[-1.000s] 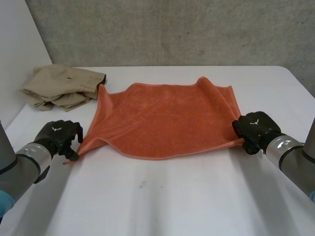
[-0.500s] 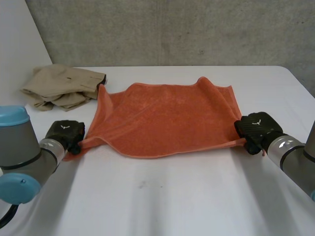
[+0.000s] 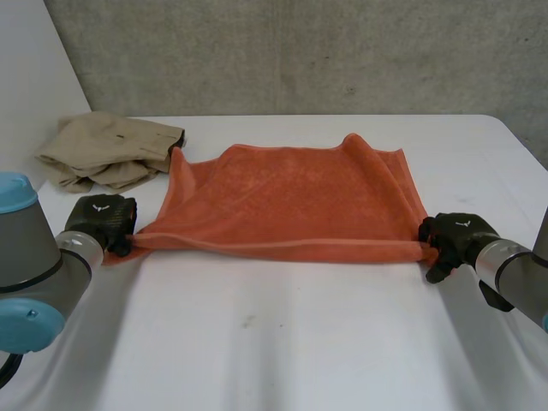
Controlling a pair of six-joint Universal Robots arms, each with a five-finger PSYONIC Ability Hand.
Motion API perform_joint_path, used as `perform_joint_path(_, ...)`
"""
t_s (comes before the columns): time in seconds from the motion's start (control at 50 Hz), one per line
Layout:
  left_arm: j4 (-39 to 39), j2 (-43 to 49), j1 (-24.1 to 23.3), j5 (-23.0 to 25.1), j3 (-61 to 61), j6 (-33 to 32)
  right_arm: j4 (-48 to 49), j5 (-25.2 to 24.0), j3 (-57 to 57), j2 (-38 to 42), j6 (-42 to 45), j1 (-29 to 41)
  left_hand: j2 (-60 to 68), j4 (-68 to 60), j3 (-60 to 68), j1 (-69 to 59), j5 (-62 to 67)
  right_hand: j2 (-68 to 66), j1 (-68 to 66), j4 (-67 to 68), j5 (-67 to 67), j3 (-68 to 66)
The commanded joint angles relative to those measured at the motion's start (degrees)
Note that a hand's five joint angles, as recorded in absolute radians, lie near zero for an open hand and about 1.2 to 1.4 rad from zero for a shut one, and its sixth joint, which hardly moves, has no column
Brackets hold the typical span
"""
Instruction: Fold the laundry.
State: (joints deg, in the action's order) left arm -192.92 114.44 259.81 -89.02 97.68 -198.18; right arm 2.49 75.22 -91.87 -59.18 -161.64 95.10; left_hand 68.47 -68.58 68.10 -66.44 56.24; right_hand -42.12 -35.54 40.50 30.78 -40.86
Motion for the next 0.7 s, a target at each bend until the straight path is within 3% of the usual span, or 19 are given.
perform_joint_path(0.02, 0.00, 0.08, -0.01, 0.07, 0.23, -0.02, 0.41, 0.10, 0.29, -0.68, -0.34, -2.19, 11.53, -11.42, 11.90, -13.56, 13.76, -20.38, -26.96, 22.01, 21.73, -21.65)
perform_joint_path(0.04, 0.00, -0.01, -0.01, 0.08, 0.32, -0.02, 0.49, 0.02, 0.29, -0.94, -0.78, -2.72, 11.53, -11.42, 11.90, -13.56, 13.76, -32.93, -39.51, 34.56, 34.28, -34.20)
perform_joint_path(0.1, 0.00, 0.08, -0.01, -0.01, 0.41, -0.02, 0.84, 0.02, 0.37, -1.47, -0.70, -2.99, 11.53, -11.42, 11.90, -13.56, 13.76, -34.91, -41.50, 36.54, 36.26, -36.18)
perform_joint_path(0.18, 0.00, 0.08, -0.10, 0.08, 0.41, -0.02, -0.20, 0.28, 1.69, -3.92, -0.43, -3.69, 11.53, -11.42, 11.90, -13.56, 13.76, -0.34, -6.92, 1.97, 1.69, -1.61)
perform_joint_path(0.42, 0.00, 0.08, -0.10, 0.08, 0.41, -0.02, -10.12, -1.21, 6.43, -7.18, 1.40, -4.31, 11.53, -11.42, 11.90, -13.56, 13.76, 3.43, -3.15, -1.80, -2.08, 2.16)
perform_joint_path(0.52, 0.09, -0.01, -0.10, 0.08, 0.41, -0.02, -14.01, -2.62, 6.44, -7.44, 5.01, -5.89, 11.53, -11.42, 11.90, -13.56, 13.76, 26.81, 20.23, -25.18, -25.46, 25.54)
perform_joint_path(0.7, 0.00, -0.01, -0.19, 0.08, 0.23, -0.02, -11.20, -3.59, 5.91, -2.44, 0.37, -6.06, 11.53, -11.42, 11.90, -13.56, 13.76, 24.31, 17.73, -22.68, -22.96, 23.04)
